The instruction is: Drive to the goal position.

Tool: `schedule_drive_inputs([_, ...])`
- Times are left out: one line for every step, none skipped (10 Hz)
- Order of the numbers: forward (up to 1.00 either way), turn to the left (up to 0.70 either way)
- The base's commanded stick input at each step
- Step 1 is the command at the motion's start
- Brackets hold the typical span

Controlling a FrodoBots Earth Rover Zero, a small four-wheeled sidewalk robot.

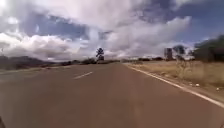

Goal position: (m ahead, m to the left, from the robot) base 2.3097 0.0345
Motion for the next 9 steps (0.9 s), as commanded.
schedule_drive_inputs([0.70, 0.00])
schedule_drive_inputs([0.70, 0.00])
schedule_drive_inputs([0.70, 0.00])
schedule_drive_inputs([0.70, -0.13])
schedule_drive_inputs([0.70, -0.33])
schedule_drive_inputs([0.70, -0.30])
schedule_drive_inputs([0.70, -0.24])
schedule_drive_inputs([0.70, -0.18])
schedule_drive_inputs([0.70, -0.12])
